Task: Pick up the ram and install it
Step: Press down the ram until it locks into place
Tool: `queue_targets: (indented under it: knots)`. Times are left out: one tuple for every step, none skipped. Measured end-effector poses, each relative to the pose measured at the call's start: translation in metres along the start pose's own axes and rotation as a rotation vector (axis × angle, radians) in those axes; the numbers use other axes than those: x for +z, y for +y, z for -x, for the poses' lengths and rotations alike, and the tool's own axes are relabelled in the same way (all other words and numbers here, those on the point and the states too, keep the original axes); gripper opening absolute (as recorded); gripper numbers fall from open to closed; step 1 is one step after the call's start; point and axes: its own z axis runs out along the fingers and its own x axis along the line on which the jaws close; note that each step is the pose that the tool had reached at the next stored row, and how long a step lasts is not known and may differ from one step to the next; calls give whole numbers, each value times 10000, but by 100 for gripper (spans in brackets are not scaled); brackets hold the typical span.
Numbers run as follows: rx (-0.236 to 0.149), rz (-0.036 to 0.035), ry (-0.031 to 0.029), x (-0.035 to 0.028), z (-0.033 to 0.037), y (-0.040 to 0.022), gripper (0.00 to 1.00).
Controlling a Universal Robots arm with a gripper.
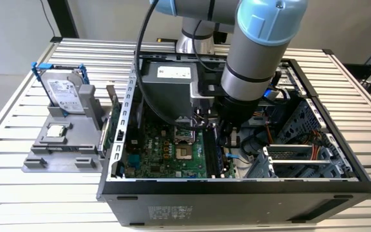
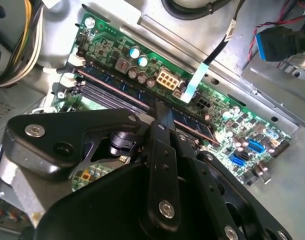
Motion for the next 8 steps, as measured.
queue_targets:
  knots:
    - [20, 0, 1, 19, -1, 0, 0]
    - [39, 0, 1, 37, -1, 0, 0]
    - [60, 1, 8, 52, -2, 0, 0]
    - [77, 2, 15, 66, -3, 0, 0]
    - [95, 1, 11, 85, -3, 0, 0]
    - [116, 2, 19, 104, -5, 1, 0]
    - [134, 2, 21, 121, -6, 0, 0]
    - [152, 6, 43, 127, -3, 0, 0]
